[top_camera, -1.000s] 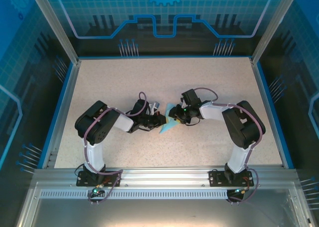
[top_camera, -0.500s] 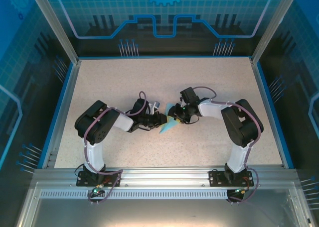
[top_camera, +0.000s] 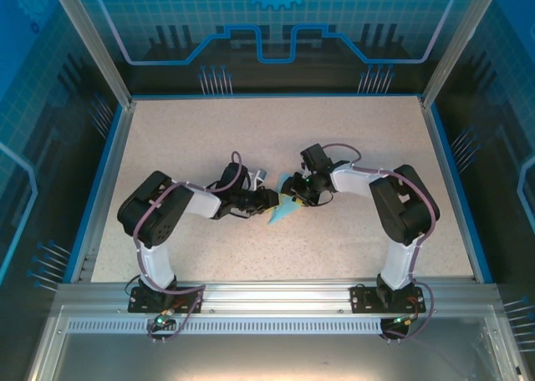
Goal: Fold a paper plane with a square sheet of paper (pick it up from the middle)
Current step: Fourth fold the wing at the center of the table.
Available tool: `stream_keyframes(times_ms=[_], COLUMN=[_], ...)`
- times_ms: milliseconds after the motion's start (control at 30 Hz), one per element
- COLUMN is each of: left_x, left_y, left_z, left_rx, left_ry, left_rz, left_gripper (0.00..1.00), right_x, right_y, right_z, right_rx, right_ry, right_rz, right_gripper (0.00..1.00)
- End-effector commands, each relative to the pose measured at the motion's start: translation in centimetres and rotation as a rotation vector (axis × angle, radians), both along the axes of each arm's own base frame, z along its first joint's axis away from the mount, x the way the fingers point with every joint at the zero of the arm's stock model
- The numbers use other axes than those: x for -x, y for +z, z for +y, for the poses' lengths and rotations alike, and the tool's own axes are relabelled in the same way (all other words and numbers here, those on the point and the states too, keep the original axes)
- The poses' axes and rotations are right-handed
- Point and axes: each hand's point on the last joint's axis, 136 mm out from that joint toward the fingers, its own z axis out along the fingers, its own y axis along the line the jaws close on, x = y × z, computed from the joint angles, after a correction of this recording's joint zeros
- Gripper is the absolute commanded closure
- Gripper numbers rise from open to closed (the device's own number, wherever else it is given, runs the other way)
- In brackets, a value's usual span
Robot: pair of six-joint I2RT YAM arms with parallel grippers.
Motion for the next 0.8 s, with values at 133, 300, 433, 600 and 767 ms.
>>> stream_keyframes(times_ms=[133, 300, 433, 600, 767], left_x=[0.4, 0.3, 0.6, 1.1, 1.2], left_y=[2.1, 2.7, 2.6, 2.7, 2.8], left_z=[1.3, 1.3, 1.1, 0.2, -0.4], left_rx=[-0.001, 0.02, 0.023, 0.028, 0.025], left_ry=[0.002, 0.005, -0.004, -0.039, -0.062], left_rz=[-0.057, -0.087, -0.094, -0.101, -0.109], left_gripper=[0.73, 0.73, 0.74, 0.74, 0.74], right_x=[2.9, 3.1, 3.4, 3.7, 3.9], right_y=[-4.6, -5.0, -5.4, -5.6, -5.8], right_z=[-4.0, -4.4, -4.7, -4.9, -5.1], right_rx=[0.223, 0.261, 0.278, 0.294, 0.306], right_ry=[-0.064, -0.086, -0.108, -0.118, -0.125], right_rz=[0.171, 0.207, 0.229, 0.241, 0.252], right_gripper=[0.51, 0.49, 0.48, 0.48, 0.48])
